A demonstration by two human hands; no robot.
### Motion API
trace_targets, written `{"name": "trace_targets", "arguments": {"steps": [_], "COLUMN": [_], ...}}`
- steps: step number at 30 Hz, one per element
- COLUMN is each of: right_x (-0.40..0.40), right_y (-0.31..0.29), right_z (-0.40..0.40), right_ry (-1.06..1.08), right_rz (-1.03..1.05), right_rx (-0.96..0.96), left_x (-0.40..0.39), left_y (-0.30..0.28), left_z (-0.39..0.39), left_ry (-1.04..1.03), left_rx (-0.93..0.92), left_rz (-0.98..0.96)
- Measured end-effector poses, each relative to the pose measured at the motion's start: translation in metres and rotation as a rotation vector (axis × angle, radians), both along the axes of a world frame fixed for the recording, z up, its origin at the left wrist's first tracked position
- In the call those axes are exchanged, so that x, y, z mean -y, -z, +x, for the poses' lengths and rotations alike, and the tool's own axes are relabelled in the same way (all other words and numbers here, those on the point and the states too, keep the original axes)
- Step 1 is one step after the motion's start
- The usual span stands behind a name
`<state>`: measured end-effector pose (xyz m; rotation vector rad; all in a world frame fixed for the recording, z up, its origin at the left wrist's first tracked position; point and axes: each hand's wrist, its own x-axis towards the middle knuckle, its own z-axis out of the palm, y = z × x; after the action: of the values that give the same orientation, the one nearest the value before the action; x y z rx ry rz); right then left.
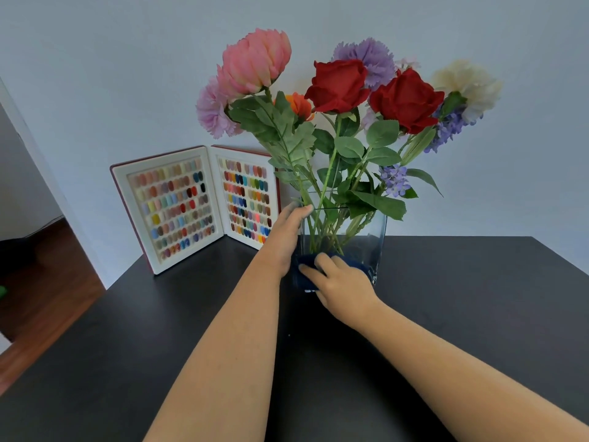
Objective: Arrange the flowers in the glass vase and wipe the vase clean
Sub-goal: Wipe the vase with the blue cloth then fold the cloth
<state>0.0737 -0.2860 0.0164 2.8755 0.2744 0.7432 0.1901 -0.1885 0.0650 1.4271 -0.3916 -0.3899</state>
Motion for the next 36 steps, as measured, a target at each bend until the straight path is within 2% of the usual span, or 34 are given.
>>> {"name": "trace_targets", "arguments": {"steps": [3,11,26,36], "right_x": [0.002,-0.015,0.007,0.035], "right_y": [0.005,0.003,-0.001,-0.004], "right_z": [0.001,0.004,-0.008,-0.029], "right_ry": [-0.014,0.020,0.194,0.311], "right_rz": [-0.052,-0.226,-0.174,-0.136], "right_rx": [-0.135,-0.331,-0.474,-0.488], "left_x": [0.002,0.002,0.000,0.002], "left_y": [0.000,-0.001,-0.005,-0.003], "left_z": [-0.002,-0.006,-0.009,-0.007], "left_ry": [-0.021,-0.030,-0.005,0.010], "left_rx": [-0.011,-0.011,0.005,-0.009], "left_rz": [-0.019,-0.038,-0.062,-0.089]}}
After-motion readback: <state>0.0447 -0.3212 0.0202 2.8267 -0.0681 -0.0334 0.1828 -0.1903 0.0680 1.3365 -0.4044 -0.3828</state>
